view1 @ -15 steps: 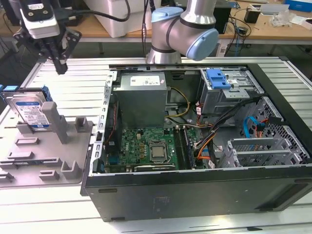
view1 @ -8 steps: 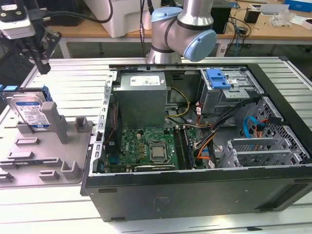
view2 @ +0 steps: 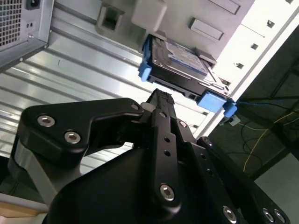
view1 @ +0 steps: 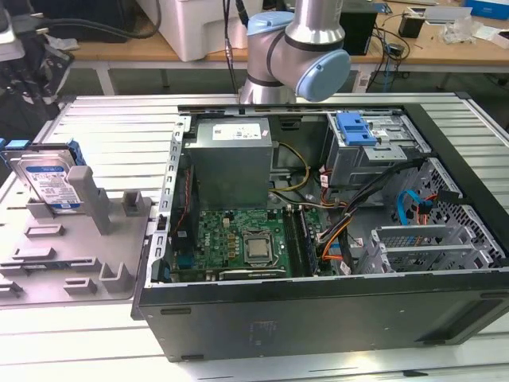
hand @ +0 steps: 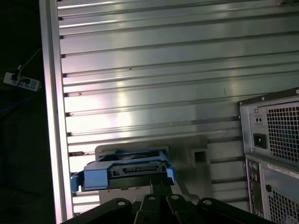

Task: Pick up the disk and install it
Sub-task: 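Reach for the disk, then pick up the disk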

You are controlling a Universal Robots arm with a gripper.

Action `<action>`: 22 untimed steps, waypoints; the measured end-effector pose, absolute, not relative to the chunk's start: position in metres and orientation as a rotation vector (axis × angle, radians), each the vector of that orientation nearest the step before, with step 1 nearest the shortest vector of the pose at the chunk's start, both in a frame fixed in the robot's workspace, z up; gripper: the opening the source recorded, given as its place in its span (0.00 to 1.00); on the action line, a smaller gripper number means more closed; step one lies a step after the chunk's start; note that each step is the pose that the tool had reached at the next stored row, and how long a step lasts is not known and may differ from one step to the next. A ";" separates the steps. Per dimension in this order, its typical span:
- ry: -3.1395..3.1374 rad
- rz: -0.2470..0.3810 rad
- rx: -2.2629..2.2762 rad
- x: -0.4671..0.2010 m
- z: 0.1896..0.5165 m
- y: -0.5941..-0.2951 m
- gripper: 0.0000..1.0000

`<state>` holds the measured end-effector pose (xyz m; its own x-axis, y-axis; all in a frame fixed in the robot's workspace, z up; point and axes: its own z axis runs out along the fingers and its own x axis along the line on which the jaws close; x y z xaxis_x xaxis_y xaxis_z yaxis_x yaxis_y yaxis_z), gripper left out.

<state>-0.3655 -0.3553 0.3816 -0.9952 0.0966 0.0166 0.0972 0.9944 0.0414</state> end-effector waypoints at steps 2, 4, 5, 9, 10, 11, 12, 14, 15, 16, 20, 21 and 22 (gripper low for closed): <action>-3.123 -0.066 -0.152 -0.377 0.381 -0.353 0.11; -3.123 -0.066 -0.152 -0.386 0.381 -0.351 0.11; -3.123 -0.066 -0.152 -0.390 0.381 -0.350 0.11; -3.122 -0.066 -0.152 -0.410 0.380 -0.345 0.11; -3.123 -0.066 -0.152 -0.415 0.380 -0.344 0.11; -3.123 -0.066 -0.152 -0.420 0.380 -0.343 0.11; -3.123 -0.066 -0.153 -0.426 0.380 -0.342 0.11; -3.123 -0.066 -0.153 -0.426 0.380 -0.342 0.11; -3.123 -0.066 -0.153 -0.426 0.380 -0.342 0.11; -3.123 -0.066 -0.153 -0.426 0.380 -0.342 0.11; -3.123 -0.066 -0.153 -0.427 0.380 -0.342 0.11; -3.123 -0.066 -0.153 -0.427 0.380 -0.342 0.11; -3.123 -0.066 -0.153 -0.427 0.380 -0.342 0.11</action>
<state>-0.4267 -0.3418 0.3797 -0.9951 0.0975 0.0167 0.0981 0.9943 0.0415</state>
